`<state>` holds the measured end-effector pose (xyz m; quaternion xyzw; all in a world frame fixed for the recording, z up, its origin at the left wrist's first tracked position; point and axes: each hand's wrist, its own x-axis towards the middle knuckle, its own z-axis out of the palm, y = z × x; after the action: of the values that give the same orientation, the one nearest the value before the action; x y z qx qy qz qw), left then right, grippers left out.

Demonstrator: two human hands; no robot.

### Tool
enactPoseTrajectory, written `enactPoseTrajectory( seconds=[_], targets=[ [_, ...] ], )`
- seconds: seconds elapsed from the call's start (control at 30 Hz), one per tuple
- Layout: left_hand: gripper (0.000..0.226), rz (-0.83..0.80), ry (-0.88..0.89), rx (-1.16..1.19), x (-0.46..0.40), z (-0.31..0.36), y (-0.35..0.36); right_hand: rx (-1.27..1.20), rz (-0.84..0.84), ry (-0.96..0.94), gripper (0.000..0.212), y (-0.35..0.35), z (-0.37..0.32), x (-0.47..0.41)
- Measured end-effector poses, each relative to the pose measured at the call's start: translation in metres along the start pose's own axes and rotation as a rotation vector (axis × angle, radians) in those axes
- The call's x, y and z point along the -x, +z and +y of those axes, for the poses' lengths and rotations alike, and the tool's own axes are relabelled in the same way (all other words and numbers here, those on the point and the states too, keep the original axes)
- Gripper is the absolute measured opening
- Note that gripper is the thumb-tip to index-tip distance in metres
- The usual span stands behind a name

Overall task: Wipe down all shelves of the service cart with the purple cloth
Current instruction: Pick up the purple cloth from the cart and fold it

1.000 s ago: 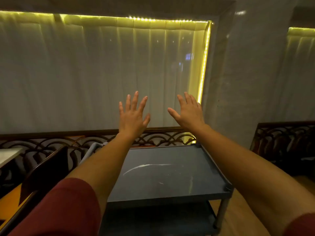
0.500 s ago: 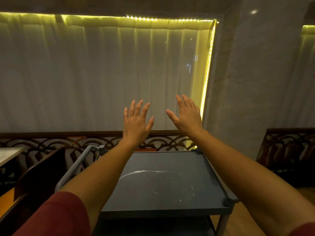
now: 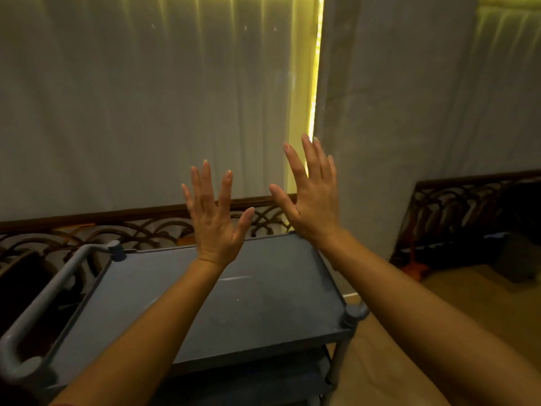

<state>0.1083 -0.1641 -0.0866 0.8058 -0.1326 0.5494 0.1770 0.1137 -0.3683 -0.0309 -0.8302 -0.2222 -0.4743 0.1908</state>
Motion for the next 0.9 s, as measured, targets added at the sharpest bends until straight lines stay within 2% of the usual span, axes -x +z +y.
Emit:
enactPoseTrajectory(
  seconds=[0.1, 0.33, 0.57, 0.77, 0.9],
  targets=[
    [0.079, 0.003, 0.013, 0.101, 0.005, 0.024, 0.031, 0.107, -0.009, 0.035, 0.078, -0.006, 0.032, 0.026],
    [0.078, -0.116, -0.01, 0.207, 0.007, 0.078, 0.098, 0.275, -0.045, 0.119, 0.078, -0.045, 0.091, 0.066],
    [0.084, -0.191, -0.039, 0.3, 0.004, 0.14, 0.165, 0.347, -0.063, 0.201, 0.081, -0.069, 0.165, 0.087],
    [0.075, -0.27, -0.071, 0.19, 0.01, 0.186, 0.23, 0.214, -0.132, 0.163, 0.076, -0.062, 0.259, 0.088],
    [0.066, -0.377, -0.159, 0.013, 0.019, 0.209, 0.254, 0.041, -0.272, 0.198, 0.067, -0.053, 0.321, 0.093]
  ],
)
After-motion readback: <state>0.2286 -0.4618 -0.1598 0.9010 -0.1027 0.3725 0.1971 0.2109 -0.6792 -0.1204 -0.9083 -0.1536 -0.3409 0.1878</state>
